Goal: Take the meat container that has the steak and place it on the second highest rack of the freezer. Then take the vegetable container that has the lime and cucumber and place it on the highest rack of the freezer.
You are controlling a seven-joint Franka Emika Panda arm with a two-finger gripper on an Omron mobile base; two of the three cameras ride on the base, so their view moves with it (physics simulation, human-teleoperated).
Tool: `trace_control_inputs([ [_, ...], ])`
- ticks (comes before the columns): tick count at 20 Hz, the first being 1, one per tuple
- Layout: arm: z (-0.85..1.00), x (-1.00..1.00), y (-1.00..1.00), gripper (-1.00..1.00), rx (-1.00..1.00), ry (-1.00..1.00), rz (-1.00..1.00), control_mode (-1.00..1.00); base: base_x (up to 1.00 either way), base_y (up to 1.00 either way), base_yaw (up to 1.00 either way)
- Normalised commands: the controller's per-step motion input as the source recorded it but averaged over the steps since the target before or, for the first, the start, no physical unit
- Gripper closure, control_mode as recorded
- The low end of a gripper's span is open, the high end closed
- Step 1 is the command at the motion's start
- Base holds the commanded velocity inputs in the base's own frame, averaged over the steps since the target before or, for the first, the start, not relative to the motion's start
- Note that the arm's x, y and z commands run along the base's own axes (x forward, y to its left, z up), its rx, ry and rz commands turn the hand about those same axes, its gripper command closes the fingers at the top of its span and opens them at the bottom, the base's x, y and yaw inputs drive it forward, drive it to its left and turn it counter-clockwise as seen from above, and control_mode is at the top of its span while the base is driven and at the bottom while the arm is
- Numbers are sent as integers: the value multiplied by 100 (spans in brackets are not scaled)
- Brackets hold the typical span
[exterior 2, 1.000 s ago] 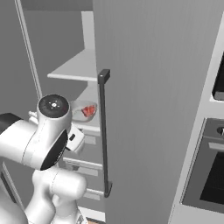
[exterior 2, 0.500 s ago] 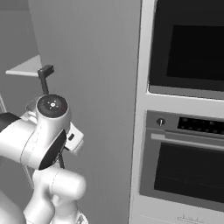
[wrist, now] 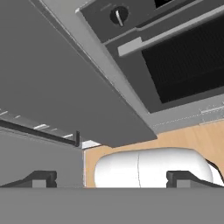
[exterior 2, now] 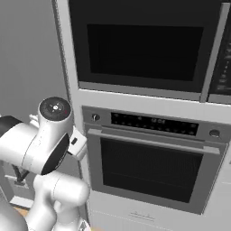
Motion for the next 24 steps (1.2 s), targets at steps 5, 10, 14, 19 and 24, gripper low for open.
trace_control_inputs([
  [5, 0, 0, 0, -100, 0, 0, 0, 100, -4, -100, 9],
  [10, 0, 0, 0, -100, 0, 0, 0, 100, 0, -100, 10],
  [14, 0, 0, 0, -100, 0, 0, 0, 100, 0, -100, 10],
  [19, 0, 0, 0, -100, 0, 0, 0, 100, 0, -100, 11],
  [24, 0, 0, 0, -100, 0, 0, 0, 100, 17, -88, 6],
])
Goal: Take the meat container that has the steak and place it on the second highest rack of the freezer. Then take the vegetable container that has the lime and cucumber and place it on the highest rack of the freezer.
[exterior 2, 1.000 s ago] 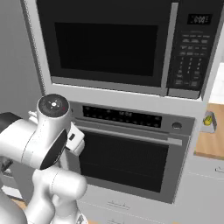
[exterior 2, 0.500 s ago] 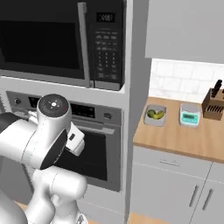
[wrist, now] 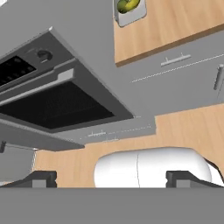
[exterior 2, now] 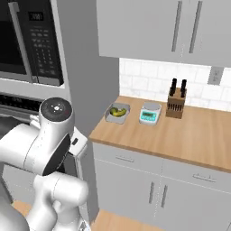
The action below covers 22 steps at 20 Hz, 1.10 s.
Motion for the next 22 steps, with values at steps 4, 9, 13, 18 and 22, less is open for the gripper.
trace_control_inputs([
  [4, 0, 0, 0, -100, 0, 0, 0, 100, 28, -64, 4],
  [9, 0, 0, 0, -100, 0, 0, 0, 100, 15, -44, 6],
  [13, 0, 0, 0, -100, 0, 0, 0, 100, 11, -38, 9],
  [18, 0, 0, 0, -100, 0, 0, 0, 100, 38, -34, 6],
  [22, 0, 0, 0, -100, 0, 0, 0, 100, 36, -19, 0],
])
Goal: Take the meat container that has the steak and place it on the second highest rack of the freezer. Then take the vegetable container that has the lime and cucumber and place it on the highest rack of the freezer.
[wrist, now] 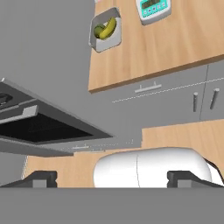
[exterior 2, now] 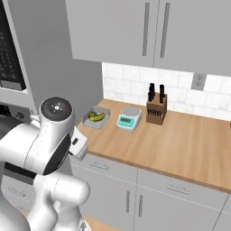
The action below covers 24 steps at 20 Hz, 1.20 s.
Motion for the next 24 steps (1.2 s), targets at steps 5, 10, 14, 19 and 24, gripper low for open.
trace_control_inputs([
  [5, -1, 0, 3, -100, 0, 0, 1, -100, -7, 0, 0],
  [10, -13, 96, 17, -100, 0, 14, -37, -100, 0, 0, 0],
  [14, -8, 86, 46, -100, 3, 13, -56, -100, 0, 0, 0],
  [19, -32, 67, 58, -100, 15, 16, -38, -100, 0, 0, 0],
  [24, -32, 84, 0, -100, 33, 16, -6, -100, 0, 0, 0],
])
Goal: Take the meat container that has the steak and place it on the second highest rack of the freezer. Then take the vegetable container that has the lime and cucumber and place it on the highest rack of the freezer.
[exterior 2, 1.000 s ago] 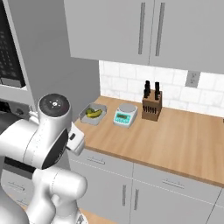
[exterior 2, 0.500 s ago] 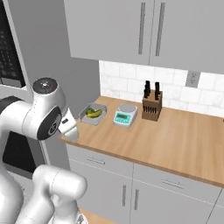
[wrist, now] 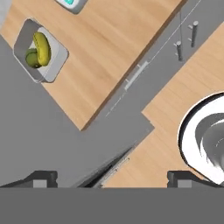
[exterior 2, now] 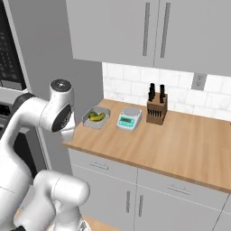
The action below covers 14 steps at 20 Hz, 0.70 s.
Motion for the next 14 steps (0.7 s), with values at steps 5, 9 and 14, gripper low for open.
trace_control_inputs([
  [5, -5, 70, 0, -100, 1, 5, 0, -100, 0, 0, 0],
  [9, -25, 54, -2, -100, -2, 0, 0, -100, 0, 0, 0],
  [14, -24, 25, -2, -100, 0, 0, 0, -100, 0, 0, 0],
])
